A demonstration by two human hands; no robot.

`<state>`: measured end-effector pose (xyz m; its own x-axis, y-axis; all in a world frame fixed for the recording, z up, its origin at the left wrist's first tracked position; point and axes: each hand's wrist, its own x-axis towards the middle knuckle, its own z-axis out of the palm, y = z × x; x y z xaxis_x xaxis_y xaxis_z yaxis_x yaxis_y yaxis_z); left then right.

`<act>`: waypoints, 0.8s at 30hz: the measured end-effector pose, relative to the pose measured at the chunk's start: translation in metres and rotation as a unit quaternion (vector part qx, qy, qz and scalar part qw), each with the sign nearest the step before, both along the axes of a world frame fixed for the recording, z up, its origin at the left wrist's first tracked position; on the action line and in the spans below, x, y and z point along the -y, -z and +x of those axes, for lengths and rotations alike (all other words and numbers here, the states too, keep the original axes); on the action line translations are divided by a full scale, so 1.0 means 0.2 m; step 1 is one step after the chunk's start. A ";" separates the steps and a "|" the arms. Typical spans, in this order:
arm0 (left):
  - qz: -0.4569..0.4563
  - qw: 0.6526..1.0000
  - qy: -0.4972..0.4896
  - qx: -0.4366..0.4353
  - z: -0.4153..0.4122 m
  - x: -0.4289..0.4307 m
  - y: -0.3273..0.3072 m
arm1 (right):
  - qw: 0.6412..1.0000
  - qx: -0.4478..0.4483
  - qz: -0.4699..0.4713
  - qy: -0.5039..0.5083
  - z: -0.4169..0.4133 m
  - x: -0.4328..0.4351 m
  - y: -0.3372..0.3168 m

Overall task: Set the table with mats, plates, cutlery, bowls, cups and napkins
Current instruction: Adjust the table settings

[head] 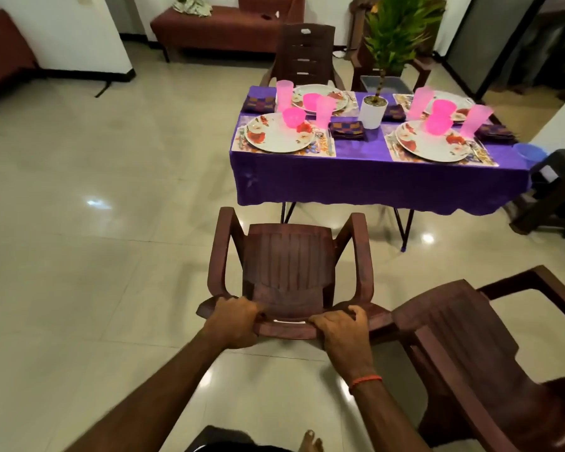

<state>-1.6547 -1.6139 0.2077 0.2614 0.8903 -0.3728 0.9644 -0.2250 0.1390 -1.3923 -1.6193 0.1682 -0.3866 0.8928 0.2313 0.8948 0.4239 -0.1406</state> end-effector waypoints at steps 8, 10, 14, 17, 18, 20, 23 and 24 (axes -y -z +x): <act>0.026 1.000 -0.006 0.001 -0.01 -0.07 0.10 | 0.998 0.027 -0.044 -0.033 0.04 -0.06 -0.03; 0.015 1.000 -0.004 0.004 -0.01 -0.08 0.08 | 0.998 0.040 -0.039 -0.032 0.04 -0.07 -0.03; 0.024 1.000 0.007 0.009 -0.02 -0.07 0.05 | 0.997 0.030 -0.054 -0.037 0.02 -0.07 -0.04; 0.019 0.999 0.008 0.024 -0.05 -0.08 0.03 | 0.998 0.018 -0.057 -0.030 0.00 -0.06 -0.06; 0.016 0.999 0.008 0.030 -0.06 -0.08 0.03 | 0.998 0.015 -0.053 -0.029 -0.01 -0.04 -0.05; 0.014 0.999 0.011 0.038 -0.09 -0.08 0.02 | 0.999 0.011 -0.044 -0.029 -0.03 -0.02 -0.06; 0.015 0.999 0.012 0.048 -0.11 -0.06 0.01 | 0.998 0.011 -0.051 -0.027 -0.06 0.00 -0.06; 0.017 0.999 0.009 0.049 -0.11 -0.06 0.01 | 0.998 0.016 -0.051 -0.025 -0.06 0.01 -0.05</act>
<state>-1.6768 -1.6025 0.2054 0.3119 0.8966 -0.3145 0.9421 -0.2487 0.2250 -1.4047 -1.6209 0.1788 -0.4366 0.8907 0.1266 0.8779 0.4526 -0.1563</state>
